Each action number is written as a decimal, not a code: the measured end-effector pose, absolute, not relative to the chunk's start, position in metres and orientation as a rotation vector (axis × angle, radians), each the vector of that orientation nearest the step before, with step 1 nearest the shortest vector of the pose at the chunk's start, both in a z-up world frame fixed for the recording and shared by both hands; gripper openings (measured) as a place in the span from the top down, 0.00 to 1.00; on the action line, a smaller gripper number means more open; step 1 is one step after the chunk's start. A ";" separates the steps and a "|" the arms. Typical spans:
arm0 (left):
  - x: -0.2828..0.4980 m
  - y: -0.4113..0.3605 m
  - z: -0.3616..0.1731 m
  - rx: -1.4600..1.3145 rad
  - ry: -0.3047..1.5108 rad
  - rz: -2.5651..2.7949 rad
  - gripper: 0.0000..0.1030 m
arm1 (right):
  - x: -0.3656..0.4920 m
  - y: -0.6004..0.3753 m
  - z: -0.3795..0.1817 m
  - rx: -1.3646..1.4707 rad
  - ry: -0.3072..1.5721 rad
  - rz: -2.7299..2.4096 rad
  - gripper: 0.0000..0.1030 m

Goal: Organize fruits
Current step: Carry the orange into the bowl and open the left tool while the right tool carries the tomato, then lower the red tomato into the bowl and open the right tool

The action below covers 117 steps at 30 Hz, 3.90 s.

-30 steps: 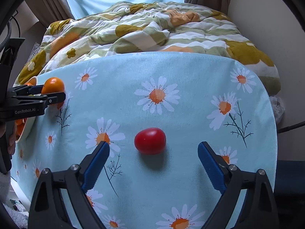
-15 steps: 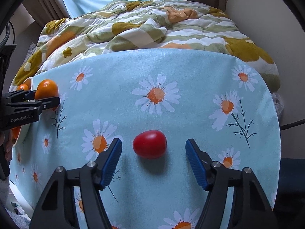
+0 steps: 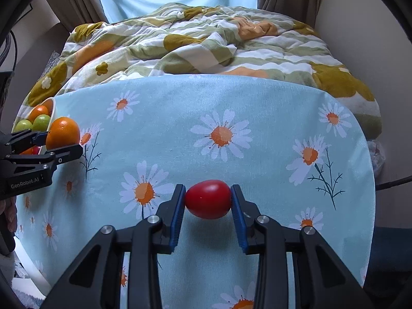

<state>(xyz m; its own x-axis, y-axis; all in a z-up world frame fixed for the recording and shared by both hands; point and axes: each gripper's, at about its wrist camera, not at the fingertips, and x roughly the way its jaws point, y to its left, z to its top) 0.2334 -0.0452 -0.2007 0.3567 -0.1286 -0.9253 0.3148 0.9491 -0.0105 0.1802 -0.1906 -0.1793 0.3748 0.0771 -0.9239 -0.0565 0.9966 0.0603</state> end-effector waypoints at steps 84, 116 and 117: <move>0.232 0.218 -0.170 -0.041 1.099 -0.181 0.00 | 0.227 0.055 -0.134 -0.019 1.079 0.328 0.69; 0.199 0.219 -0.151 0.043 1.075 -0.195 0.00 | 0.305 0.090 -0.157 -0.032 1.117 0.437 0.67; 0.199 0.219 -0.151 0.049 1.073 -0.198 0.00 | 0.305 0.090 -0.157 -0.024 1.113 0.437 0.57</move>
